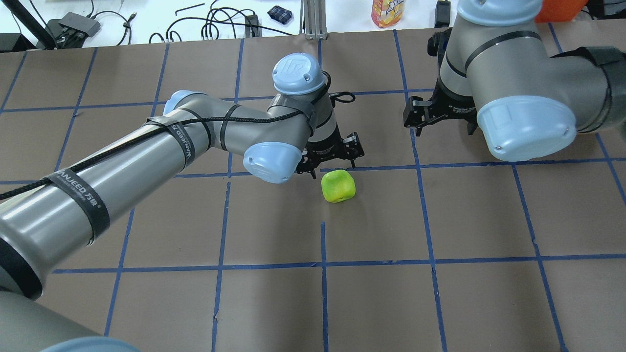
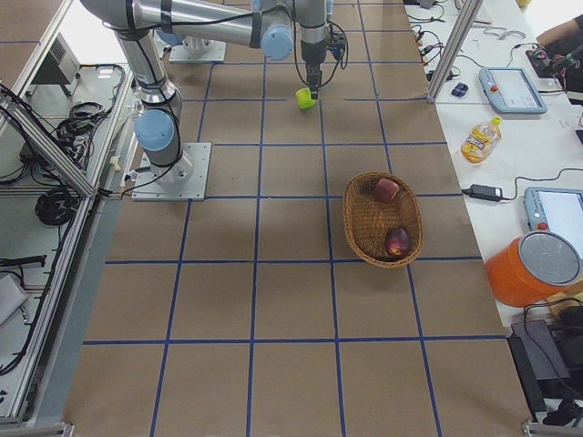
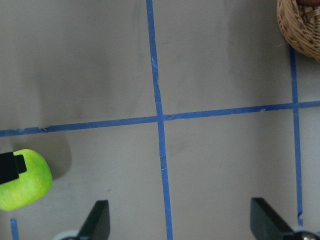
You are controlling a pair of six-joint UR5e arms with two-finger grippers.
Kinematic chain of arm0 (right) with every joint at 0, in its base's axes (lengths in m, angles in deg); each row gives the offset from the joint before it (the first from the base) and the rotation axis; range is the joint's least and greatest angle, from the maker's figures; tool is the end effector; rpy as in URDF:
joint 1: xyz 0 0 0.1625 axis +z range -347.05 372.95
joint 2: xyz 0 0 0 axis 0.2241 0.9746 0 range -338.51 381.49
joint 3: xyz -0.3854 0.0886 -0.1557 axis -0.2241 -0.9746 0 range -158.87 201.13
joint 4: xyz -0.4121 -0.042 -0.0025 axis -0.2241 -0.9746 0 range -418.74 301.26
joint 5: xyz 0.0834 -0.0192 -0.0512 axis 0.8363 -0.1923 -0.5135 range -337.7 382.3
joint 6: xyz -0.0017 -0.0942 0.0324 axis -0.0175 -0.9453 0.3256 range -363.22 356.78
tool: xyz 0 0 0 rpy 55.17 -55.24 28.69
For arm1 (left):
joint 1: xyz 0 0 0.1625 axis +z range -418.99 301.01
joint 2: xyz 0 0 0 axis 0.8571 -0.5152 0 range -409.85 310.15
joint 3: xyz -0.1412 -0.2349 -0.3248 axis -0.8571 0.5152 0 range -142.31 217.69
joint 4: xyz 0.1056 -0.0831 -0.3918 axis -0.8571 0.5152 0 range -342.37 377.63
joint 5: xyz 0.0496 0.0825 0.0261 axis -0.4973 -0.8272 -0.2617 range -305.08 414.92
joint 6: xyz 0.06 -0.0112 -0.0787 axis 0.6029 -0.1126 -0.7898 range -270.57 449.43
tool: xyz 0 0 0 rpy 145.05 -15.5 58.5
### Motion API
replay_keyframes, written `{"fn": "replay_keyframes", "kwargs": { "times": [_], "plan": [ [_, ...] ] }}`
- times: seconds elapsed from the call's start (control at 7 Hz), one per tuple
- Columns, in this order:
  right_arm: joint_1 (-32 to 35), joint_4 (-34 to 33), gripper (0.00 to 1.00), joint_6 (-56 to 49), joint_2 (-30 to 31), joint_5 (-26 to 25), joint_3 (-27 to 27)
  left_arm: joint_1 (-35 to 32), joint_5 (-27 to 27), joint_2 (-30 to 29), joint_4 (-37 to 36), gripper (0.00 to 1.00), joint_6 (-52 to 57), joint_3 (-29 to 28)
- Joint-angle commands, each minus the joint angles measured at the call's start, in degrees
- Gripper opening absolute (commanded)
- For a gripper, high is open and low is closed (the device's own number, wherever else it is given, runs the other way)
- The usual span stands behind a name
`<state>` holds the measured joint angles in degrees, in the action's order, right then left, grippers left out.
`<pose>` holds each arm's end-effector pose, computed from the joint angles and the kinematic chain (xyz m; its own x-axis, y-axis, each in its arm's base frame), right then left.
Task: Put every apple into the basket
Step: 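Carry the green apple to the table center with the left gripper and release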
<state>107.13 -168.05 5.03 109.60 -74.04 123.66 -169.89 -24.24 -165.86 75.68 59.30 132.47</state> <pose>0.1586 -0.4915 0.3994 -0.9921 0.0802 0.0966 0.0705 0.9925 -0.1000 -0.3650 -0.5296 0.2479 -0.9714 -0.1626 0.1728 -0.1513 0.9855 0.0768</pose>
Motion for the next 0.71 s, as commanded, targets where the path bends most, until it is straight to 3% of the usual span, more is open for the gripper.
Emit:
{"fn": "replay_keyframes", "kwargs": {
  "times": [0.0,0.29,0.43,0.57],
  "plan": [
    [0.1,-2.6,1.0,0.3,-1.0,0.6,2.0,7.6,-0.1,4.7,7.8,1.0,10.6,-2.6],
    [2.1,-17.8,1.0,5.1,-5.4,3.4,7.3,19.6,-2.6,10.9,19.2,1.0,30.7,-5.0],
    [7.3,-21.8,1.0,11.3,-9.3,5.7,7.1,23.7,-6.6,14.7,20.9,1.0,41.4,-5.6],
    [11.8,-23.7,1.0,12.2,-12.8,5.2,6.4,23.7,-9.8,19.3,28.8,1.0,41.6,-5.8]
  ]
}}
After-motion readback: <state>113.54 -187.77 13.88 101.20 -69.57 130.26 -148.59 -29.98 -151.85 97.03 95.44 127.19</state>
